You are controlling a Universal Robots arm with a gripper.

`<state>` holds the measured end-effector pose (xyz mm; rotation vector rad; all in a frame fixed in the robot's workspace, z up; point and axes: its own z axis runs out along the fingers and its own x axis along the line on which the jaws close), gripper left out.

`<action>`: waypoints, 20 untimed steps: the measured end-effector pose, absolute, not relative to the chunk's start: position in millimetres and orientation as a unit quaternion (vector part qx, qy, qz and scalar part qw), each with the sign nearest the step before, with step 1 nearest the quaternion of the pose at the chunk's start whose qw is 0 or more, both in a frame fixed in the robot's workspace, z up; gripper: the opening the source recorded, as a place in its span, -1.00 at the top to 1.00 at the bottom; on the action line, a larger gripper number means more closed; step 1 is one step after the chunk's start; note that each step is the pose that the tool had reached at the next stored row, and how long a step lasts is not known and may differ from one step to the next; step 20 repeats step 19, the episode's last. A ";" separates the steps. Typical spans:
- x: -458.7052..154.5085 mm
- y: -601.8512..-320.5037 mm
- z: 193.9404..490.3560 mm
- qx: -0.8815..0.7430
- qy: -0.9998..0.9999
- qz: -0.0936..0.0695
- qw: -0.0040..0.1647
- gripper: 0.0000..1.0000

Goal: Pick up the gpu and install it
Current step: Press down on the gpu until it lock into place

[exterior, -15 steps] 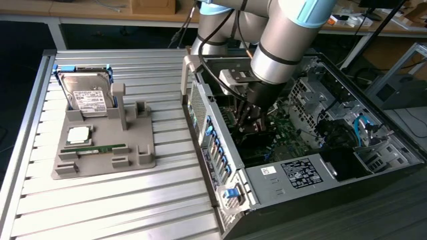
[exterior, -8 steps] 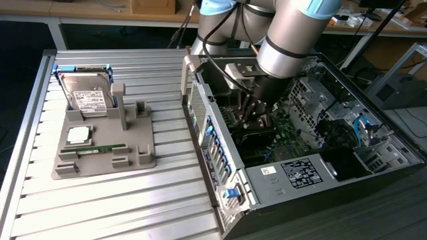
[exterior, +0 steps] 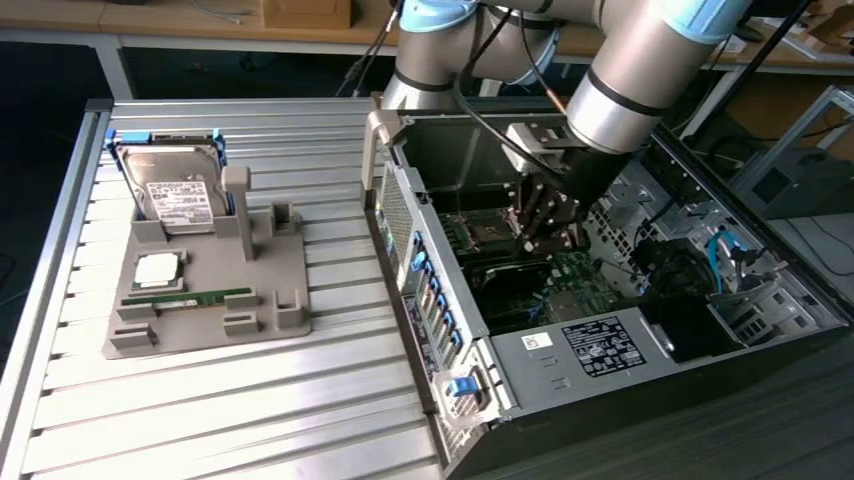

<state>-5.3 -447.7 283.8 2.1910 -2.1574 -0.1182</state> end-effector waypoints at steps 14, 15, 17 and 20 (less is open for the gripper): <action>29.3 -447.7 286.2 0.711 -0.700 -0.046 0.034 0.79; 29.3 -447.7 286.2 0.712 -0.700 -0.046 0.034 0.79; 29.4 -447.7 286.4 0.712 -0.700 -0.046 0.034 0.79; 29.4 -447.7 286.4 0.712 -0.700 -0.046 0.034 0.79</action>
